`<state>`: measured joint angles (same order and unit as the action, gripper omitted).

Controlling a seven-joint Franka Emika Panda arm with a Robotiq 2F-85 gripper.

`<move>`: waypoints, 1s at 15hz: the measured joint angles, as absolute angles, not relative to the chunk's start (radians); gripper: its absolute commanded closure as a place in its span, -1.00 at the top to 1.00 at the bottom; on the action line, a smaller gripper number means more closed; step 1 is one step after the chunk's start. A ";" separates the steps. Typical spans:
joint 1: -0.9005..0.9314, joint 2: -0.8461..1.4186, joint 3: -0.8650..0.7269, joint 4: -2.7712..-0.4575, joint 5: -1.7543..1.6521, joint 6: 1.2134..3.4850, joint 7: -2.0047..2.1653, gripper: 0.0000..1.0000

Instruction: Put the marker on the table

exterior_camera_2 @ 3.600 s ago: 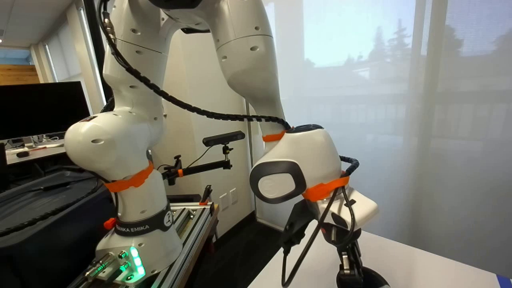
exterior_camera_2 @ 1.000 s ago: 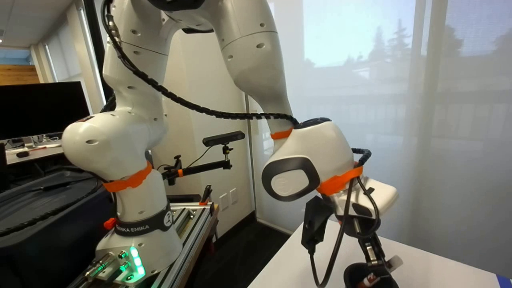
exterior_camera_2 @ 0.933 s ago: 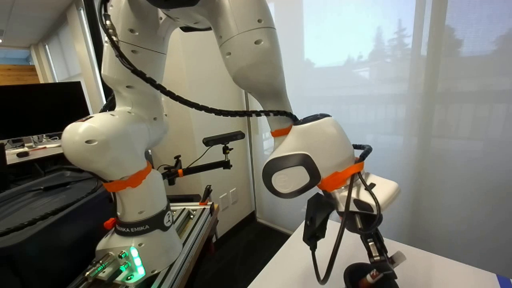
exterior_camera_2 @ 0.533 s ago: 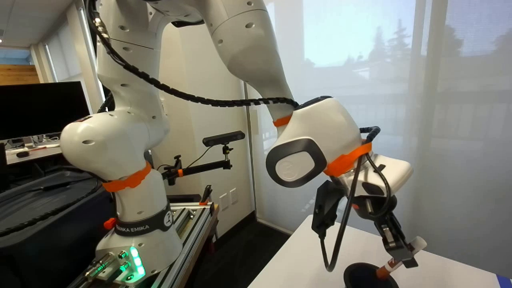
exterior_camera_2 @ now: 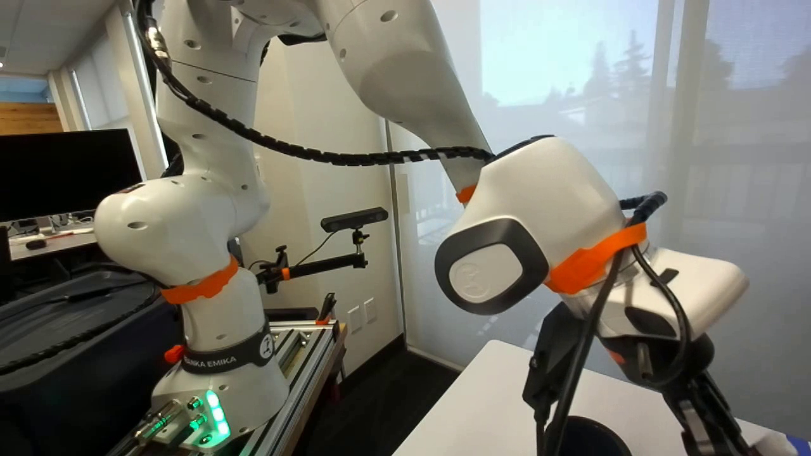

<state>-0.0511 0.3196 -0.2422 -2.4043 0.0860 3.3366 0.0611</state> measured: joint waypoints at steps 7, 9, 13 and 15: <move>0.074 0.565 -0.471 -2.292 0.160 3.291 0.088 -0.90; 0.091 0.626 -0.484 -2.252 0.170 3.235 0.113 -0.90; 0.099 0.697 -0.479 -2.168 0.167 3.070 0.175 -0.90; 0.092 0.704 -0.473 -2.123 0.163 2.974 0.196 -0.88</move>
